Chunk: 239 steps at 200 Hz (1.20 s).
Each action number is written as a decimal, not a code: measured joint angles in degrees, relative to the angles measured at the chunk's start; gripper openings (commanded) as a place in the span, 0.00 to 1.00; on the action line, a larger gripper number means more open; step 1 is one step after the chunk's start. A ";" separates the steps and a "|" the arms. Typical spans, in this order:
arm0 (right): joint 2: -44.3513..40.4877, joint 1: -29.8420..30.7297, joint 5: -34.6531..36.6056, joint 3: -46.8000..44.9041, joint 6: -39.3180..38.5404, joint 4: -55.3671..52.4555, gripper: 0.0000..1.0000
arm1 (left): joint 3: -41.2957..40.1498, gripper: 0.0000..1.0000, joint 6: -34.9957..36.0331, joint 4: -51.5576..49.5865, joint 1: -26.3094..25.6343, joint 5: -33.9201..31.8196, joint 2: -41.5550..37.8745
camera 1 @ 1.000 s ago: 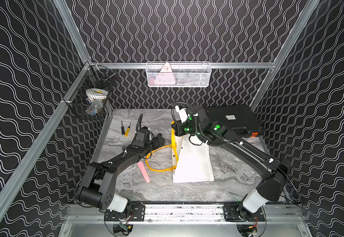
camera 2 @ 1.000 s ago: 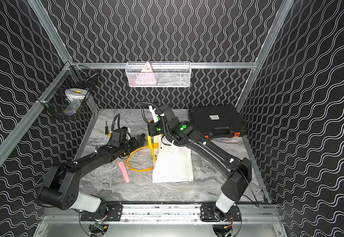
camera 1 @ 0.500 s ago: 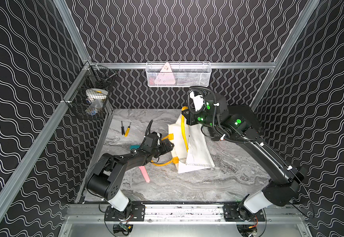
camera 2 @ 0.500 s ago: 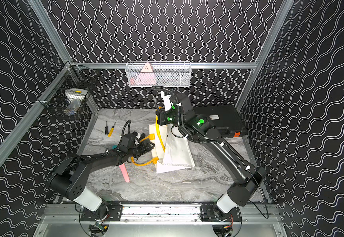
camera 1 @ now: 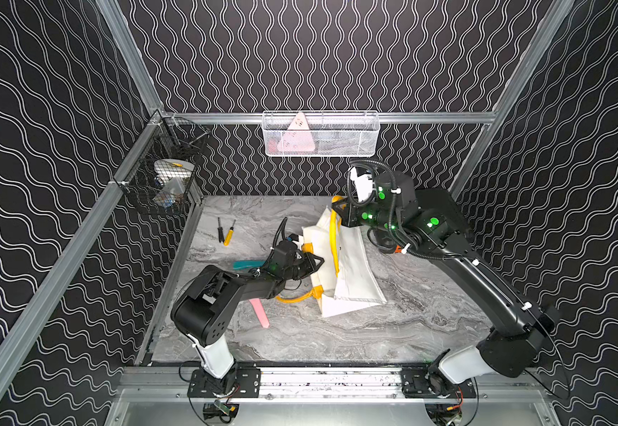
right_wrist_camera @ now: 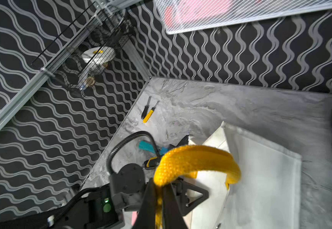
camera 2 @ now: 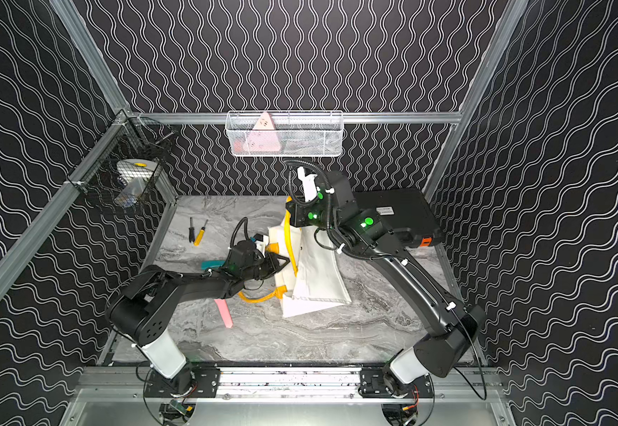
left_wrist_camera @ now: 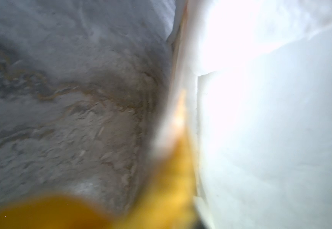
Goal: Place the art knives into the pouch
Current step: Open the pouch at the center of the board.
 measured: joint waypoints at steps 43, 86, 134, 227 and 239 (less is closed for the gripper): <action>-1.29 -10.64 10.45 -0.70 2.47 -6.62 0.00 | 18.12 0.00 14.88 -26.47 -0.39 -2.58 -9.55; -0.09 -15.41 17.40 -3.56 3.87 -12.61 0.47 | 30.36 0.00 24.96 -45.29 -0.61 -5.77 -9.81; -2.89 -15.76 16.04 -9.44 3.96 -12.83 0.61 | 31.52 0.00 26.64 -52.15 -2.58 -7.08 -6.32; -3.87 -10.38 -1.42 -21.46 11.65 -3.02 0.62 | 34.25 0.00 27.26 -54.36 -5.44 -9.70 -3.61; -3.08 -9.79 -2.82 -22.12 12.96 -1.73 0.62 | 34.29 0.00 27.54 -54.42 -5.68 -9.94 -3.04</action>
